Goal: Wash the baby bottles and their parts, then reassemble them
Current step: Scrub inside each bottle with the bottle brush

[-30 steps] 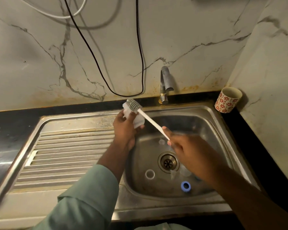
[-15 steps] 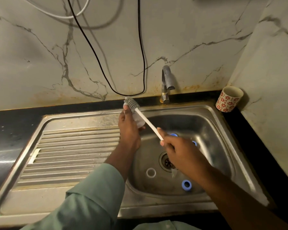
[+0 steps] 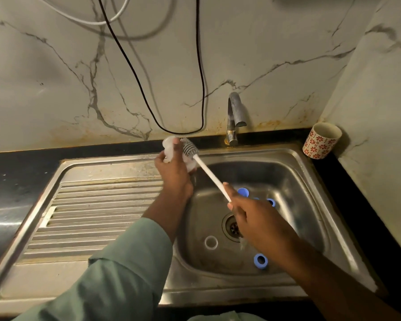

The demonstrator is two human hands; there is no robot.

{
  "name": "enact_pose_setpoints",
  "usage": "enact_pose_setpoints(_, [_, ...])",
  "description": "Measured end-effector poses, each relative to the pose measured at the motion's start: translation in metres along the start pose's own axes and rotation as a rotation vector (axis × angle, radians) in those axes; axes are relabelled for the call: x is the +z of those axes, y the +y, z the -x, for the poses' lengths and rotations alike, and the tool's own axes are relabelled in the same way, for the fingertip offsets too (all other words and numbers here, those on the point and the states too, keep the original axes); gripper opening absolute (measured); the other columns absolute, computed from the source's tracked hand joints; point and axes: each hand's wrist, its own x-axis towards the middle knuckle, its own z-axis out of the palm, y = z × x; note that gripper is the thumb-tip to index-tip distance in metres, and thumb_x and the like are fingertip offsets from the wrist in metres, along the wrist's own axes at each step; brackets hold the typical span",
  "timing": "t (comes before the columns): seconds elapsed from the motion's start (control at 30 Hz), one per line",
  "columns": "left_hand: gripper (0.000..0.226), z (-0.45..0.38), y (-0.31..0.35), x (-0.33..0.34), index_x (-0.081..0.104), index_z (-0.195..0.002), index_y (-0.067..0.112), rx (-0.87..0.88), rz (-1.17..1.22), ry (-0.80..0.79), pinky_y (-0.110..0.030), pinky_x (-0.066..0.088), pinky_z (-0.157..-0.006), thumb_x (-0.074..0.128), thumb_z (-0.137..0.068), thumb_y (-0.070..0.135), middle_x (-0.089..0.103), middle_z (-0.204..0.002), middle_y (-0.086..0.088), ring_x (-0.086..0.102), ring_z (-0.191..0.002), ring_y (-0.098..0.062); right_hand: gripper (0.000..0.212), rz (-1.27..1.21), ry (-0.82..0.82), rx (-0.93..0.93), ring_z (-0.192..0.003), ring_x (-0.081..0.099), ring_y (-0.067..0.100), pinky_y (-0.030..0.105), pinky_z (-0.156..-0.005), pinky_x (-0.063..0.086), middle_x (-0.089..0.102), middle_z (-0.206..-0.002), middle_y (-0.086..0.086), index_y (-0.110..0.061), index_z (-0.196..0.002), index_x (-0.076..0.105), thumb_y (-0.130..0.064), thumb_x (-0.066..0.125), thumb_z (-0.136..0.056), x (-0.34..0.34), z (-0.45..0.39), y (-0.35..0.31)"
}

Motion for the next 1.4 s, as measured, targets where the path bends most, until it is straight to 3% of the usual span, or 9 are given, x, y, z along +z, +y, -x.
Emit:
enact_pose_setpoints(0.17, [0.071, 0.005, -0.005, 0.001, 0.038, -0.145, 0.003, -0.036, 0.05, -0.063, -0.032, 0.056, -0.056, 0.072, -0.09, 0.033, 0.056, -0.126, -0.022, 0.065, -0.093, -0.028, 0.045, 0.043, 0.035, 0.018, -0.054, 0.047, 0.006, 0.027, -0.055, 0.046, 0.055, -0.068, -0.006, -0.036, -0.146, 0.033, -0.03, 0.039, -0.103, -0.005, -0.017, -0.002])
enact_pose_setpoints(0.27, [0.064, -0.002, -0.001, -0.002, 0.043, -0.139, 0.005, -0.024, 0.046, -0.023, -0.037, 0.061, -0.064, 0.073, -0.089, 0.031, 0.06, -0.128, -0.022, 0.068, -0.102, -0.033, 0.046, 0.118, -0.018, -0.02, -0.05, 0.045, 0.007, 0.021, -0.048, 0.037, 0.046, -0.059, -0.008, -0.037, -0.148, 0.03, -0.033, 0.038, -0.103, -0.003, -0.002, -0.004])
enact_pose_setpoints(0.4, [0.049, 0.005, -0.01, -0.003, 0.054, -0.129, 0.009, -0.106, -0.089, -0.075, -0.04, 0.06, -0.073, 0.07, -0.091, 0.036, 0.063, -0.123, -0.019, 0.067, -0.101, -0.03, 0.048, 0.122, 0.028, 0.019, -0.069, 0.058, 0.013, 0.031, -0.064, 0.05, 0.063, -0.081, 0.001, -0.031, -0.15, 0.027, -0.032, 0.036, -0.103, -0.006, -0.021, -0.007])
enact_pose_setpoints(0.5, [0.045, -0.007, 0.003, -0.005, 0.057, -0.125, 0.011, -0.094, 0.019, 0.076, -0.039, 0.062, -0.074, 0.067, -0.093, 0.041, 0.068, -0.117, -0.015, 0.07, -0.099, -0.028, 0.047, 0.115, -0.025, -0.022, -0.052, 0.044, 0.005, 0.02, -0.049, 0.037, 0.045, -0.063, -0.009, -0.038, -0.148, 0.029, -0.035, 0.037, -0.102, -0.001, -0.004, -0.003])
enact_pose_setpoints(0.63, [0.057, 0.003, -0.006, 0.002, 0.05, -0.122, 0.016, -0.051, -0.245, 0.049, -0.044, 0.057, -0.091, 0.074, -0.084, 0.051, 0.062, -0.113, -0.01, 0.063, -0.104, -0.027, 0.049, 0.023, 0.018, 0.019, -0.063, 0.053, 0.006, 0.022, -0.058, 0.045, 0.056, -0.074, -0.007, -0.033, -0.149, 0.03, -0.035, 0.042, -0.101, 0.0, -0.02, -0.008])
enact_pose_setpoints(0.73, [0.062, 0.002, 0.002, 0.006, 0.039, -0.124, 0.022, -0.046, -0.081, 0.104, -0.048, 0.058, -0.092, 0.082, -0.081, 0.037, 0.055, -0.118, -0.01, 0.061, -0.106, -0.027, 0.058, 0.029, -0.011, 0.014, -0.073, 0.057, 0.009, 0.026, -0.069, 0.05, 0.057, -0.085, -0.005, -0.037, -0.151, 0.022, -0.034, 0.048, -0.099, 0.001, -0.015, -0.006])
enact_pose_setpoints(1.0, [0.05, 0.003, -0.003, -0.004, 0.048, -0.131, 0.013, -0.04, -0.017, 0.134, -0.052, 0.058, -0.089, 0.071, -0.092, 0.034, 0.06, -0.124, -0.014, 0.065, -0.107, -0.03, 0.064, 0.045, -0.081, 0.052, -0.055, 0.046, 0.004, 0.012, -0.045, 0.035, 0.044, -0.069, -0.01, -0.045, -0.15, 0.015, -0.02, 0.044, -0.099, 0.005, -0.006, 0.0])
enact_pose_setpoints(1.2, [0.035, 0.015, -0.008, 0.009, 0.054, -0.126, 0.017, 0.063, -0.221, 0.157, -0.017, 0.051, -0.044, 0.053, -0.102, 0.042, 0.062, -0.108, -0.006, 0.064, -0.09, -0.019, 0.059, -0.02, -0.003, 0.034, -0.063, 0.05, 0.003, 0.015, -0.057, 0.04, 0.05, -0.077, -0.011, -0.04, -0.151, 0.018, -0.031, 0.047, -0.1, 0.003, -0.008, -0.009])
enact_pose_setpoints(1.4, [0.045, 0.013, -0.005, 0.007, 0.053, -0.125, 0.013, 0.163, -0.282, 0.185, -0.02, 0.054, -0.062, 0.054, -0.099, 0.05, 0.063, -0.118, -0.01, 0.065, -0.095, -0.017, 0.05, -0.007, -0.005, -0.017, -0.05, 0.049, 0.004, 0.021, -0.048, 0.041, 0.047, -0.06, -0.008, -0.038, -0.148, 0.027, -0.041, 0.04, -0.1, 0.0, 0.003, -0.012])
